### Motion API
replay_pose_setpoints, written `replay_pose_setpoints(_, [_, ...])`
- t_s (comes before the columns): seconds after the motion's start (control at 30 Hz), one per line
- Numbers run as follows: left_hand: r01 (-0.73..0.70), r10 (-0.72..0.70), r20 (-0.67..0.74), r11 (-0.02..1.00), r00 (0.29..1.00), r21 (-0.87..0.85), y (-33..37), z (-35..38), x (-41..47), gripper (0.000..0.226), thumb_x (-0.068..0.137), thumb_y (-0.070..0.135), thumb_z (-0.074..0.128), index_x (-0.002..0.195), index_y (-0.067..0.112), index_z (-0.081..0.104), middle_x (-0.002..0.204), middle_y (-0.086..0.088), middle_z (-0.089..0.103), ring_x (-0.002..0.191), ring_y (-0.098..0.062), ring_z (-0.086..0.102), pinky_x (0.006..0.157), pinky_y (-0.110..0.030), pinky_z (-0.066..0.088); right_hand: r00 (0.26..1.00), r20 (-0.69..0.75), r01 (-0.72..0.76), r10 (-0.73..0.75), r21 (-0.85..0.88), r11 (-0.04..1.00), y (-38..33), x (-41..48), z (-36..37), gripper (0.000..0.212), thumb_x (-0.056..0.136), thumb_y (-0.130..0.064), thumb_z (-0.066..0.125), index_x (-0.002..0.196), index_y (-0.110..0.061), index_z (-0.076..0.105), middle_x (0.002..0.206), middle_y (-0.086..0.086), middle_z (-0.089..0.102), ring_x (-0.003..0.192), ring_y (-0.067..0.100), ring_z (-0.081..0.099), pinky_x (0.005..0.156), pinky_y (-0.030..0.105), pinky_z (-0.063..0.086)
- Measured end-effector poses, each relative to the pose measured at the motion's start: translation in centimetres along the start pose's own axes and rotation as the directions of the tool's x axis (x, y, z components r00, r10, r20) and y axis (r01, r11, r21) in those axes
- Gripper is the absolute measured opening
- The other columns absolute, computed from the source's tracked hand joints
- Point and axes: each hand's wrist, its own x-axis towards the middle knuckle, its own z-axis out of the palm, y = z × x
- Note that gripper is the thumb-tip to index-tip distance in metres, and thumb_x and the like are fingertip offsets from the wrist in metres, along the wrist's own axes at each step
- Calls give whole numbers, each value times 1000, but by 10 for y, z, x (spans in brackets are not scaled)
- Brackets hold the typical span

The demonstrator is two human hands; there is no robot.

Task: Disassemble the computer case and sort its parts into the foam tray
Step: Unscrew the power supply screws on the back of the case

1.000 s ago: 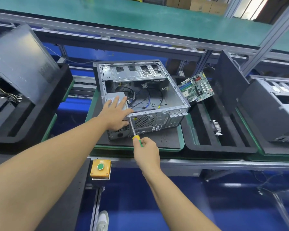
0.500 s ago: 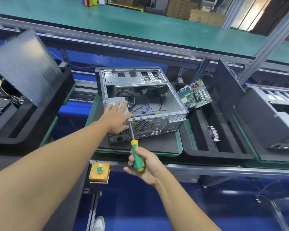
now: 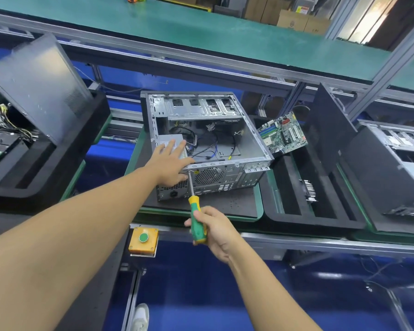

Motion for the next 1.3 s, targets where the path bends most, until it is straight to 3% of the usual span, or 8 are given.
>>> replay_pose_setpoints(0.23, [4,-4,-1,1000,1000,-11,1,-1,-2,54,99,52,45,149,44,27,165,-8,-15,152,-35,-13,120,-54,-3,994,-43,-97,102,102,990,-1,4,1,24,96,-37,61,106,-17,52,87,6,53,50,12,45,37,20,26])
replay_pose_setpoints(0.37, [3,-3,-6,1000,1000,-9,2,-1,-2,54,99,51,45,150,44,27,165,-9,-15,152,-35,-12,120,-54,-4,989,45,-147,142,166,975,-2,4,-1,41,102,-31,33,105,-3,63,86,11,60,53,19,47,42,24,32])
replay_pose_setpoints(0.5, [2,-2,-17,1000,1000,-4,2,-2,-3,54,99,51,45,149,44,27,166,-10,-14,152,-36,-12,120,-53,-3,998,-42,-36,38,65,997,8,2,1,12,101,-22,54,108,-13,58,99,12,69,65,19,55,48,28,42])
replay_pose_setpoints(0.6, [4,-4,-19,1000,1000,-4,2,-1,-3,53,99,51,45,149,45,27,166,-9,-14,152,-36,-12,120,-54,-3,997,-79,-5,7,28,1000,7,0,-1,25,94,-18,68,110,-20,49,96,7,71,65,16,62,44,24,43])
replay_pose_setpoints(0.73, [9,-9,-21,1000,1000,11,2,0,-3,54,99,53,44,150,45,27,166,-9,-13,152,-35,-10,120,-54,-2,996,-31,-86,89,88,992,-5,-1,5,26,100,-30,57,117,-13,46,81,9,66,50,15,46,38,19,27])
replay_pose_setpoints(0.87, [13,-13,-20,1000,1000,-2,3,0,-3,54,99,52,45,150,46,26,166,-8,-13,152,-35,-11,120,-53,-3,991,37,-134,131,107,985,-8,-3,4,37,103,-26,33,119,-1,55,89,19,71,55,20,50,43,25,35])
replay_pose_setpoints(1.07, [17,-18,-10,1000,1000,-18,3,-2,-4,54,100,50,45,150,45,26,166,-8,-13,152,-34,-13,121,-53,-4,998,-68,0,3,36,999,-4,-1,0,19,95,-10,64,102,-17,48,86,7,59,63,18,65,43,25,47])
replay_pose_setpoints(1.3, [12,-12,-18,1000,1000,-9,4,-2,-5,54,99,51,46,150,45,27,166,-8,-13,152,-34,-12,121,-53,-3,992,-24,-120,125,137,983,-10,0,3,33,100,-33,42,110,-7,61,81,8,59,53,18,47,41,23,32])
